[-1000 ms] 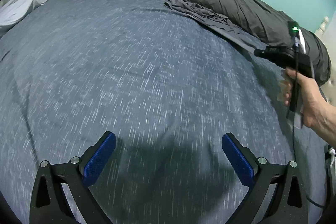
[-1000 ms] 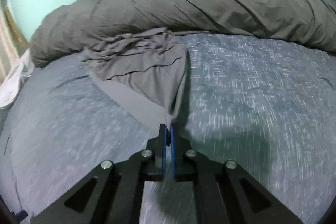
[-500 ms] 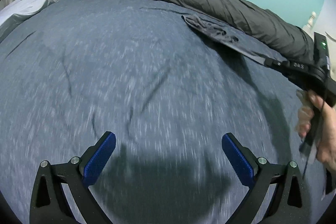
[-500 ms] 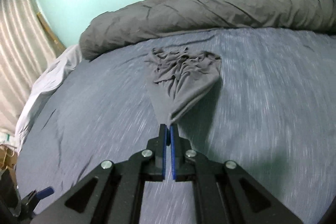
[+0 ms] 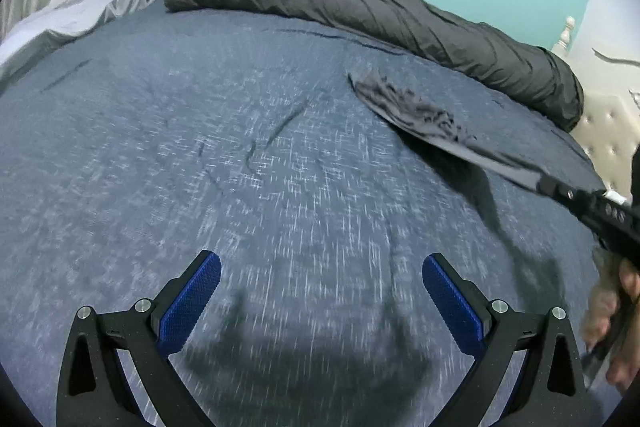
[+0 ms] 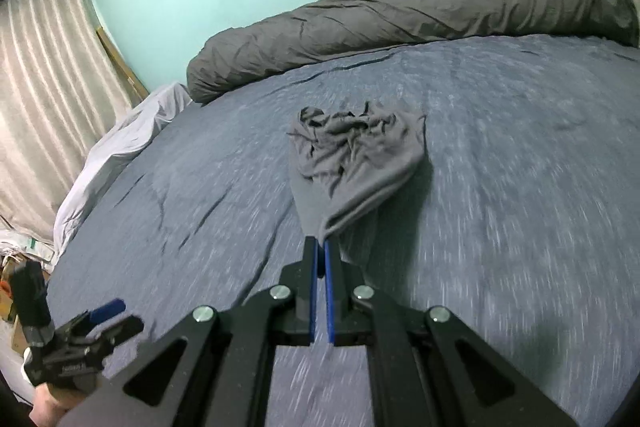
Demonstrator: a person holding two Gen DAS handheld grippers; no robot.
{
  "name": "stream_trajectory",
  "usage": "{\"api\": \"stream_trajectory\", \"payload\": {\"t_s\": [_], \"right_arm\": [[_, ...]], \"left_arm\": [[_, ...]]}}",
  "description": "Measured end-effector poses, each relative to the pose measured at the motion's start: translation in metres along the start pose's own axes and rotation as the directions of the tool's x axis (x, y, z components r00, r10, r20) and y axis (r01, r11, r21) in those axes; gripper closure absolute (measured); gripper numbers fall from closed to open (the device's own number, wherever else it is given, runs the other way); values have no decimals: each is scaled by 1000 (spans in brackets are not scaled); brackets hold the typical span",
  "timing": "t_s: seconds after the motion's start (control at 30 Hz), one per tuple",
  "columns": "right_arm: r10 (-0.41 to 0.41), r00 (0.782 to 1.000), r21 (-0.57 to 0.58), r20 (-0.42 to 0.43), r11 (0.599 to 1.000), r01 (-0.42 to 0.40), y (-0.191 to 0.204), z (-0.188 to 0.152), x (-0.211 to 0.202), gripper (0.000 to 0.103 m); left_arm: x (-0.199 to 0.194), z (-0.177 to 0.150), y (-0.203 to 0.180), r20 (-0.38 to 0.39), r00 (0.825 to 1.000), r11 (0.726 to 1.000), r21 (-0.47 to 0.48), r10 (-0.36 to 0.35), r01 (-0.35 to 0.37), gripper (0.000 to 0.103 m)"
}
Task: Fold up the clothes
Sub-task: 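Drag the grey briefs across the sheet with the right gripper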
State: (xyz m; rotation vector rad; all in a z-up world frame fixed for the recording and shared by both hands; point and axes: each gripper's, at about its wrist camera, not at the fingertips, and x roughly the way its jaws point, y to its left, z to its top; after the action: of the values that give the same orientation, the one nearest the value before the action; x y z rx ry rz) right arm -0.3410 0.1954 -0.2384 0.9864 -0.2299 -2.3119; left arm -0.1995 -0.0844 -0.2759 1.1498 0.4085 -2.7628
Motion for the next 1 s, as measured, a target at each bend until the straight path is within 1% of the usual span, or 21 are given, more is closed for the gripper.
{"api": "stream_trajectory", "payload": {"t_s": [0.07,0.2,0.4,0.5,0.63,0.77,0.97,1.0], "right_arm": [[-7,1000,7,-7,1000,7,7,-14,-16,100],[-26,1000,41,-14,999,26,24,-45,-54,100],[-30,1000,43,1,999,29,45,-83,-113,100],[-35,999,63,-4,997,35,44,-104,-138,100],[-39,999,112,-17,993,41,36,-128,-163,100],[-57,997,127,-51,990,63,28,-153,-173,100],[-107,986,185,-129,974,130,-2,-178,-148,100],[-118,983,199,-141,969,145,-7,-181,-143,97]], "left_arm": [[-17,-6,-2,15,1000,1000,0,-2,2,0],[-54,-24,-2,7,1000,1000,-21,-11,11,0],[-88,-48,2,11,1000,998,-52,-19,19,0],[-101,-60,0,12,1000,998,-63,-27,27,0],[-112,-69,-4,15,999,998,-48,-39,40,0],[-112,-75,-5,24,998,998,-44,-54,55,0],[-97,-82,-2,16,999,998,-26,-48,49,0],[-93,-83,-2,16,999,999,-18,-40,40,0]]}}
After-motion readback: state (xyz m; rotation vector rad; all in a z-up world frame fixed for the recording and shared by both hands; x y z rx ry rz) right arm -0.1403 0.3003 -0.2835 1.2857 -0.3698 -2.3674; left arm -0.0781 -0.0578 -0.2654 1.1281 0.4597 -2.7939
